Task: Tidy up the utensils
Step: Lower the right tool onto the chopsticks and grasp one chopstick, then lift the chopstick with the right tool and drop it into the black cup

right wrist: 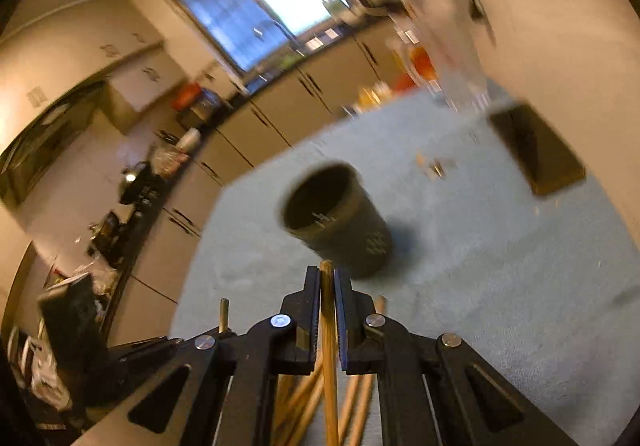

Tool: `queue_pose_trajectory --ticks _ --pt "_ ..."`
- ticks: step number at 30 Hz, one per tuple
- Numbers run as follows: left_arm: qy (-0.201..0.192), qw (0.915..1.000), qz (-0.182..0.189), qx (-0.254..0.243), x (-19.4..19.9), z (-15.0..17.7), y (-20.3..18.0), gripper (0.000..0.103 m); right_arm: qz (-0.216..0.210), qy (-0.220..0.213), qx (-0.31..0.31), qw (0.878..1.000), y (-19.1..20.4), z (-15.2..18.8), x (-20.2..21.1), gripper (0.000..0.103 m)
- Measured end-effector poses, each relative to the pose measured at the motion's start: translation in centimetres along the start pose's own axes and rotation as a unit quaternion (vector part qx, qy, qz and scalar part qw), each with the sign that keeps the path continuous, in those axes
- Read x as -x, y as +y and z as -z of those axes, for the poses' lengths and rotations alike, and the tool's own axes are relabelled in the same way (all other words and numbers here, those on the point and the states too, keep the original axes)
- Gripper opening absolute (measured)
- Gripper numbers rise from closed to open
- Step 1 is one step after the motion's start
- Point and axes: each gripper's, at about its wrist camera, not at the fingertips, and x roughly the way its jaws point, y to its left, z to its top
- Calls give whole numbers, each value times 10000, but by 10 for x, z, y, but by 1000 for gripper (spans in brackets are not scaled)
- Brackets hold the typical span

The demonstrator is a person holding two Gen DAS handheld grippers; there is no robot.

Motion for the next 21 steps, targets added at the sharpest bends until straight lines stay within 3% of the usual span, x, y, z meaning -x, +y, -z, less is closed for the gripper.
queue_pose_trajectory --ticks 8,12,21 --pt "-1059 9908 -663 525 88 30 -1 7 45 -679 922 9934 54 22 74 8" --pt "-1297 9847 -1029 544 110 46 -19 7 -29 -784 1140 9904 67 37 97 8" --pt "-1540 9809 -1052 546 136 60 -33 7 -91 -848 1466 9855 75 53 132 8"
